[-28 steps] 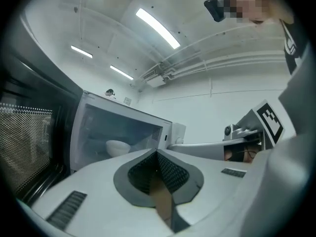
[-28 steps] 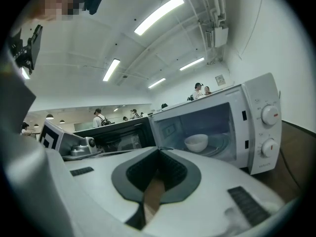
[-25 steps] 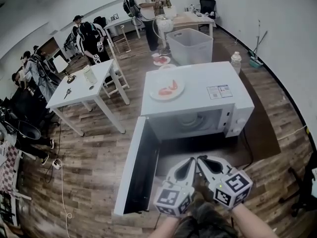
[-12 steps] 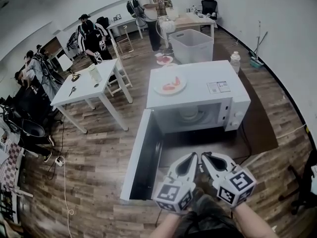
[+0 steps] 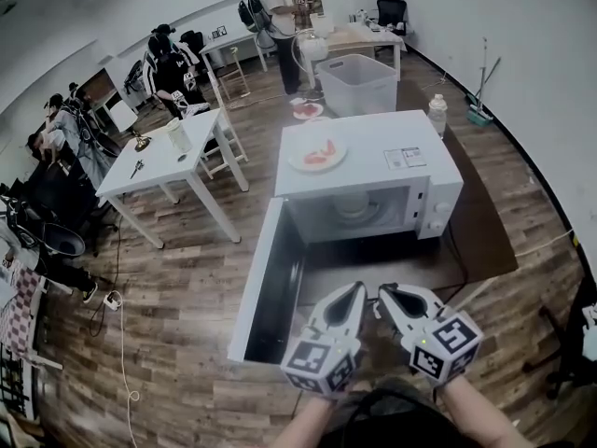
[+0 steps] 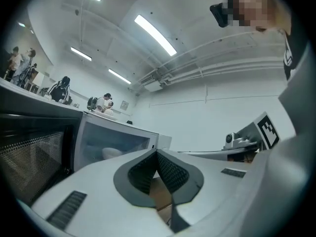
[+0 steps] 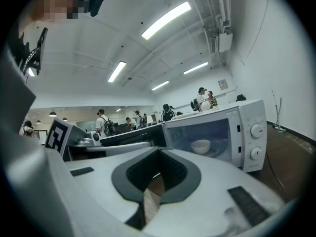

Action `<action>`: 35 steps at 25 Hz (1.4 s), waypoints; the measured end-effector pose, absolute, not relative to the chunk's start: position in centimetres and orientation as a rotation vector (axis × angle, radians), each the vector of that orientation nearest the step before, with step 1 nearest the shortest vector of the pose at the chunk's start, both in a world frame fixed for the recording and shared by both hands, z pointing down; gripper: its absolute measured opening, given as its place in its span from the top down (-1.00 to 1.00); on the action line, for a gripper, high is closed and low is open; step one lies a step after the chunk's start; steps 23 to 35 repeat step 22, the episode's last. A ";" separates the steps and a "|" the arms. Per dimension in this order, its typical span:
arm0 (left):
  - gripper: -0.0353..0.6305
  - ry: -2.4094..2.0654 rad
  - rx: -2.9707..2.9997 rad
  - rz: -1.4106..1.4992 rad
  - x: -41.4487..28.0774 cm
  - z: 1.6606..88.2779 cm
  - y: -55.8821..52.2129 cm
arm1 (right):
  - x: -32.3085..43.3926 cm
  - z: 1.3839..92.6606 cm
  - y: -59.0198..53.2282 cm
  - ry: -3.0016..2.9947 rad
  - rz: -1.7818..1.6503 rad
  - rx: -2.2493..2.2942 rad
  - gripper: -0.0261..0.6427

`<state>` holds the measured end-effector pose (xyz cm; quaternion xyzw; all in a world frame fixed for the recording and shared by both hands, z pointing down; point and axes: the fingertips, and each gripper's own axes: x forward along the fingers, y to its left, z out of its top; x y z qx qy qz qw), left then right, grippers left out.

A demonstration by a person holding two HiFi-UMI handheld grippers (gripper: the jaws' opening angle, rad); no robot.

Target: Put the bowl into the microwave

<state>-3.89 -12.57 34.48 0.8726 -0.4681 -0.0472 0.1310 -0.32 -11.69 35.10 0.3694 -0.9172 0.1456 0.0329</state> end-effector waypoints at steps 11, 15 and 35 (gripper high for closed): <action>0.89 -1.395 2.496 -0.164 -4.1 34.0 -11.0 | -0.6 34.1 -10.1 -2.843 0.413 1.056 0.92; 0.89 -1.422 2.469 -0.159 -3.8 34.4 -9.6 | -0.1 34.3 -8.7 -2.850 0.445 1.038 0.92; 0.89 -1.407 2.417 -0.131 -2.6 35.1 -5.3 | 1.4 34.4 -4.3 -2.825 0.505 1.024 0.92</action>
